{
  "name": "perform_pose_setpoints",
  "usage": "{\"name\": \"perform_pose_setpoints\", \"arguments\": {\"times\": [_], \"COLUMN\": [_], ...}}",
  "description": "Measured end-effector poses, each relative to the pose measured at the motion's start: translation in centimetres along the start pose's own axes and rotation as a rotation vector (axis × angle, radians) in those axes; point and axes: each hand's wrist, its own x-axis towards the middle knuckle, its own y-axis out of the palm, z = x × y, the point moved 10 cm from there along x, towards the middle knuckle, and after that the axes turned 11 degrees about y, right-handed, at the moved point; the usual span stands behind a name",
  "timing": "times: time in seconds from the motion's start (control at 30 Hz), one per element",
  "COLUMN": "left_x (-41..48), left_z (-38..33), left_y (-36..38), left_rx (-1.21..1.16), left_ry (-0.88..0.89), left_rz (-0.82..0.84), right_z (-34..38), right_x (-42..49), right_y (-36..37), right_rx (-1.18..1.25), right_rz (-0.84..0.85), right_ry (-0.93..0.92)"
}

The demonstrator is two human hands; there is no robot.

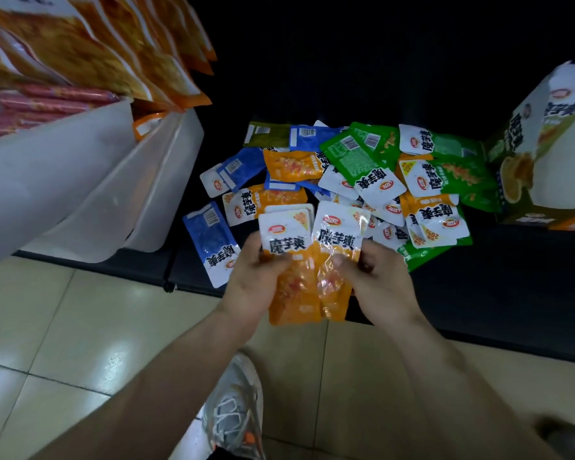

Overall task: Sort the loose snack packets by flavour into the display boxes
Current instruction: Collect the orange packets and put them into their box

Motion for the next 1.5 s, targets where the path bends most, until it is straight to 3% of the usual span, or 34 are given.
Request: {"name": "perform_pose_setpoints", "arguments": {"times": [0.1,0.27,0.4,0.53,0.6,0.7,0.87,1.0,1.17,1.27,1.43,1.5], "left_x": [1.2,1.7,2.3,4.0,4.5,4.8,4.6,4.6,4.5,4.6,4.6,4.5], "left_z": [-1.1,-0.6,0.4,-0.5,-1.3,-1.5,0.1,0.7,1.3,1.4,1.2,1.3], "left_y": [-2.3,-1.5,-2.2,-6.8,-8.4,-9.8,-11.4,-11.2,-10.7,-10.4,-9.1,-8.1], "left_rx": [-0.007,-0.221,-0.160,-0.013,0.076,0.150,0.161,0.176,0.174,0.174,0.131,0.071], "left_ry": [0.015,-0.065,-0.041,0.039,0.083,0.100,0.027,0.028,0.021,0.019,0.005,-0.016], "left_rz": [-0.119,-0.108,-0.103,-0.246,-0.277,-0.295,-0.328,-0.307,-0.277,-0.266,-0.248,-0.230], "right_z": [0.4,1.1,1.6,5.0,6.4,4.8,3.1,3.0,2.7,2.2,1.6,1.0], "right_x": [0.5,1.6,3.6,5.3,6.4,7.6,4.6,5.0,6.2,6.4,5.4,4.4], "right_y": [-0.6,3.6,6.5,8.8,10.6,12.7,11.2,10.2,8.4,7.3,5.8,7.5], "right_rx": [0.154,0.201,-0.077,-0.269,-0.608,-1.079,-1.210,-1.187,-1.253,-1.041,-0.132,0.096], "right_rz": [-0.012,0.043,-0.054,-0.007,-0.016,0.013,-0.206,-0.153,-0.090,-0.024,0.130,0.225], "right_ry": [0.004,0.049,0.002,-0.284,-0.470,-0.497,-0.607,-0.509,-0.226,-0.170,0.033,0.138]}}
